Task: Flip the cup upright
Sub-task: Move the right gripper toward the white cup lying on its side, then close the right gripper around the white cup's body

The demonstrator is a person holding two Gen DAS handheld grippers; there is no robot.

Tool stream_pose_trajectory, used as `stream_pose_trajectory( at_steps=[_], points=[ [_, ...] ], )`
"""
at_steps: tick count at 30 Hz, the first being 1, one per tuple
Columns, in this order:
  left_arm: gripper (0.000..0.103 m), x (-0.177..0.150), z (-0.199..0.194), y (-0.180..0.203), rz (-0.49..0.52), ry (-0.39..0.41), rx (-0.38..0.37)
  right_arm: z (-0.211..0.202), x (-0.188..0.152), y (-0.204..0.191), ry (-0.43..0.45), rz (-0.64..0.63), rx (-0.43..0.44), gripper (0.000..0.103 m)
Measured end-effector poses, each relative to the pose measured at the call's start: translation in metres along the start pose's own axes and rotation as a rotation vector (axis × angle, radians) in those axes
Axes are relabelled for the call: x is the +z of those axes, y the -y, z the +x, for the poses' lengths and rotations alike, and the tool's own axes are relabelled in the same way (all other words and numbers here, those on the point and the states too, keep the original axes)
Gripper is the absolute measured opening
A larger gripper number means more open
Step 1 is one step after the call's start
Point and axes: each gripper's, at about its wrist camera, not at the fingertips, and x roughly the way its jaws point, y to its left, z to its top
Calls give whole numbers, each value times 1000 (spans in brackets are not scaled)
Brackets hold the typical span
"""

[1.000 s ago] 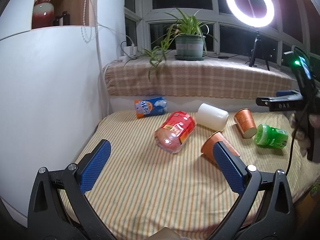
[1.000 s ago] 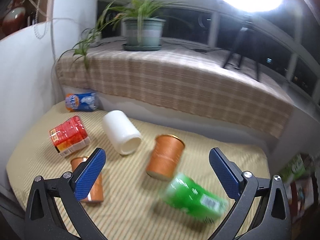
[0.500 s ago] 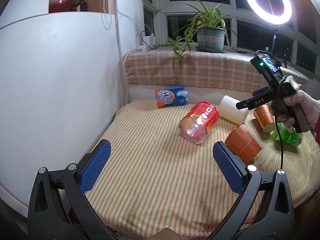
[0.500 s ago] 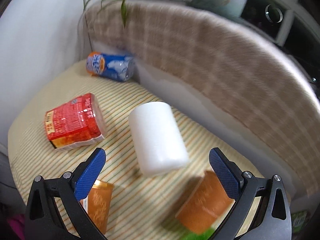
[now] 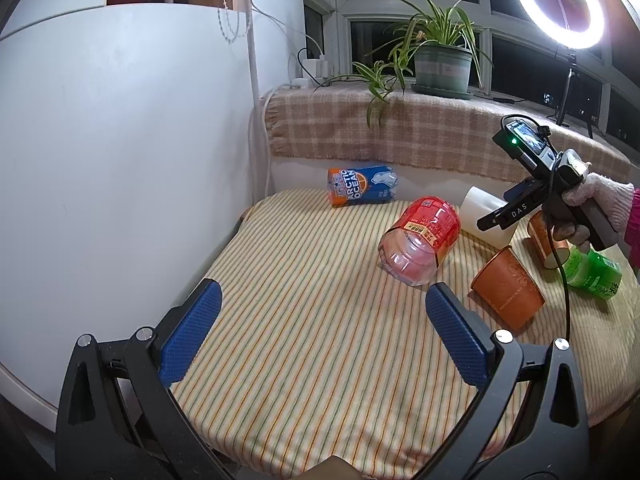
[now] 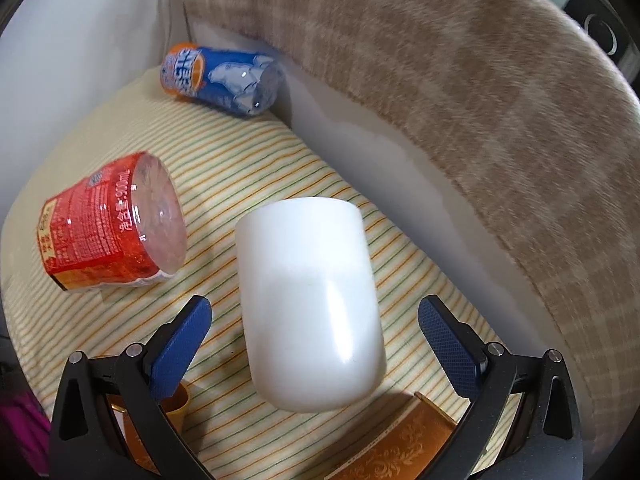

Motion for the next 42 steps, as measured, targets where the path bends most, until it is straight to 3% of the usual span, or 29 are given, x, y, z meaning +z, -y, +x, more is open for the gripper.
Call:
stream_pose_trajectory(
  at_steps=[4,10,11,16,27,35,42],
  points=[
    [103,0,5,1,-4,-16,-5,9,3,-5,-34,-36,1,102],
    [103,-1,6,3,0,-19,-3,21,8,-10,-75,-63,-17,75],
    [103,-1,6,2,0,-18,-3,23,7,-12,-76,-63,-20,74],
    [103,-1,6,4,6,-18,-5,23,6,-11,-61,-55,-17,74],
    [103,-2,-5,12,21,-8,-40,-41,-18,-3,1,-5,-50,74],
    [103,-1,-15,28,49,12,-102,-106,-66,-6,55,83,-60,74],
    [103,-2,-18,41,66,2,-142,-127,-118,-23,79,216,-28,74]
  ],
)
